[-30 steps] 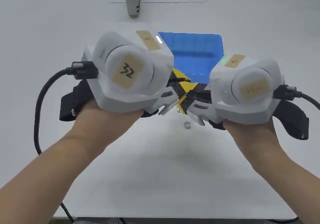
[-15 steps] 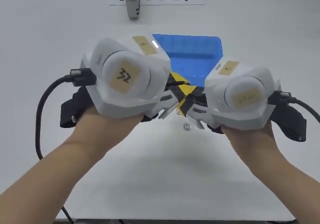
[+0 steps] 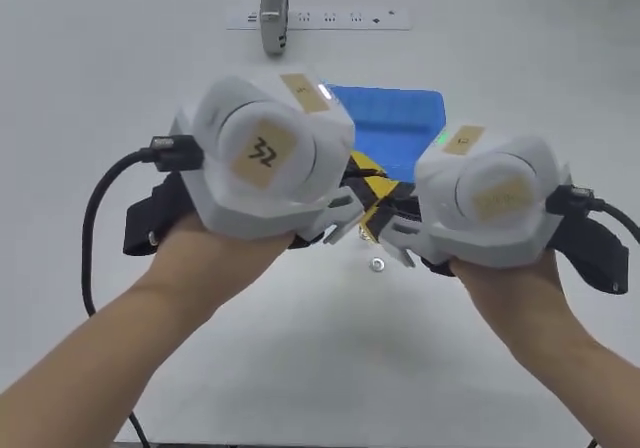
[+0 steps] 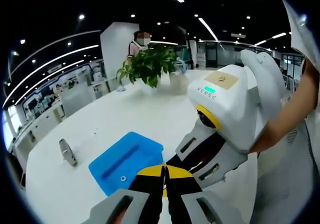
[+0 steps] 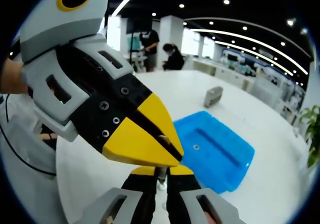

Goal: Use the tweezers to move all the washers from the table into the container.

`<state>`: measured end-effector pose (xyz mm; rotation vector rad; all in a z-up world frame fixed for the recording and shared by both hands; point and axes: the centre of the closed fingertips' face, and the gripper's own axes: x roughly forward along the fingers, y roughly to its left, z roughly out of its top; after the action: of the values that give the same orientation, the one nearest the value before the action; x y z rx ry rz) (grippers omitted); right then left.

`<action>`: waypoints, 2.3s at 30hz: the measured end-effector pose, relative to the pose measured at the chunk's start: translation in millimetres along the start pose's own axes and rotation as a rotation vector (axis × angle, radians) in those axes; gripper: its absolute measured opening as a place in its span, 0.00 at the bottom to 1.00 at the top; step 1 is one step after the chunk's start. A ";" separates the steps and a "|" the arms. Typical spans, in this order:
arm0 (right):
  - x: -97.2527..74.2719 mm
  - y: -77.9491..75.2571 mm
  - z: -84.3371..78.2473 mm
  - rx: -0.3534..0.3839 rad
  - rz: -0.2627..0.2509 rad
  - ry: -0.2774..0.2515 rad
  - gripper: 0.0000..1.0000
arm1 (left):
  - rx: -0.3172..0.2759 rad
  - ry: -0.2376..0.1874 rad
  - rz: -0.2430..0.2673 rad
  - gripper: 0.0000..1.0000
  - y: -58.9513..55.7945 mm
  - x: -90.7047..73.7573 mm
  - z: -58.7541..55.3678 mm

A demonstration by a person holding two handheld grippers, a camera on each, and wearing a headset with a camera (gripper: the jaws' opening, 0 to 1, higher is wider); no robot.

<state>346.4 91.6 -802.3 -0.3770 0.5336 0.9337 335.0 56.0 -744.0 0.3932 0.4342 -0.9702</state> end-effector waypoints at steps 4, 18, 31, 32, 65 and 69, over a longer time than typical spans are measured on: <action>-6.8 -1.3 8.6 0.014 -0.005 -0.014 0.02 | 0.019 -0.009 0.007 0.00 0.3 -4.6 9.0; -14.3 -25.8 51.0 -0.053 -0.079 -0.093 0.02 | 0.050 -0.089 0.127 0.00 25.8 -14.8 43.9; 1.2 -55.2 60.7 -0.065 -0.127 -0.107 0.02 | 0.022 -0.112 0.195 0.00 55.4 -1.4 51.7; 3.2 -57.0 59.6 -0.067 -0.129 -0.104 0.02 | 0.020 -0.108 0.196 0.00 57.4 1.6 50.5; 42.3 -65.0 19.0 0.019 -0.116 -0.024 0.02 | 0.008 -0.002 0.180 0.00 72.2 45.3 3.7; 42.2 -64.8 18.9 0.027 -0.117 -0.026 0.02 | 0.007 -0.003 0.177 0.00 71.7 44.8 3.9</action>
<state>425.9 93.7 -806.6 -0.3680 0.4948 0.8169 418.8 59.1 -754.9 0.4296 0.3866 -0.8004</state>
